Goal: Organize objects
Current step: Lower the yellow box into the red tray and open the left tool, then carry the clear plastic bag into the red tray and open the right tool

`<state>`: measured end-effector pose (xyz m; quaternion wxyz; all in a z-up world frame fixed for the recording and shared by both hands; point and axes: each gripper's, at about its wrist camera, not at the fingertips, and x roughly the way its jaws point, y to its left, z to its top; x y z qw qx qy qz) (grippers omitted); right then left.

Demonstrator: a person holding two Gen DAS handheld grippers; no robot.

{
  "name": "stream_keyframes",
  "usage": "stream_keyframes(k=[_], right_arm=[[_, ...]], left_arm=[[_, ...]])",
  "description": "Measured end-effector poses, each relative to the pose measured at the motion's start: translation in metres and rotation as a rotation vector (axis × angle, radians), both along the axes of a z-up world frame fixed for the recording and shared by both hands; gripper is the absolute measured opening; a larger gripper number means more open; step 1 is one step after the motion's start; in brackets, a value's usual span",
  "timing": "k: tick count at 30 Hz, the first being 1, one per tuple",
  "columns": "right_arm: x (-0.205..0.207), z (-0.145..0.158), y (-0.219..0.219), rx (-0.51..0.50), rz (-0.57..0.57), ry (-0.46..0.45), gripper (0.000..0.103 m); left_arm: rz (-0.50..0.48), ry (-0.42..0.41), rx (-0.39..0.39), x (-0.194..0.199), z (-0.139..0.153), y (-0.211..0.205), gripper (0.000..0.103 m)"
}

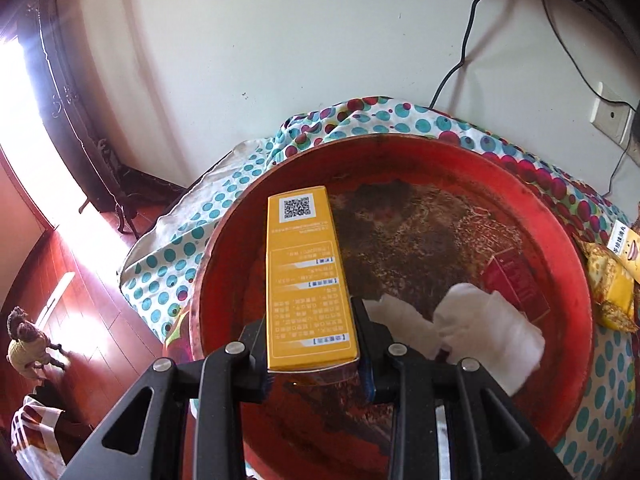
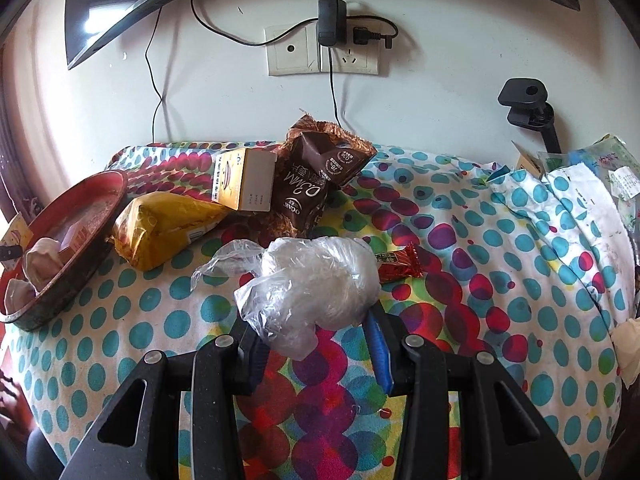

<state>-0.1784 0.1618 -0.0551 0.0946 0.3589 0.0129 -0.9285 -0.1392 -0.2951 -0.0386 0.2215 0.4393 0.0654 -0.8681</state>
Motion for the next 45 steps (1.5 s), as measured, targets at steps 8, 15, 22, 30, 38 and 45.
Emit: stream_keyframes(k=[8, 15, 22, 30, 38, 45], right_arm=[[-0.001, 0.0, -0.001, 0.0, 0.0, -0.007, 0.04], [-0.001, 0.0, -0.004, 0.025, 0.009, -0.003, 0.04], [-0.001, 0.0, -0.005, 0.032, 0.005, 0.0, 0.04], [0.002, 0.002, -0.011, 0.067, 0.016, 0.014, 0.04], [0.006, 0.019, -0.072, 0.127, 0.112, 0.049, 0.04], [-0.006, 0.041, -0.185, 0.117, 0.269, 0.057, 0.04]], left_arm=[[0.026, -0.043, 0.014, -0.038, -0.009, -0.013, 0.033], [0.022, -0.07, -0.011, -0.06, -0.014, -0.024, 0.033], [0.003, -0.036, -0.021, -0.061, -0.001, -0.029, 0.065], [-0.043, 0.224, -0.013, 0.061, 0.066, 0.016, 0.077], [-0.054, 0.197, 0.093, 0.139, 0.011, 0.069, 0.079], [-0.051, 0.217, 0.066, 0.142, 0.009, 0.067, 0.079]])
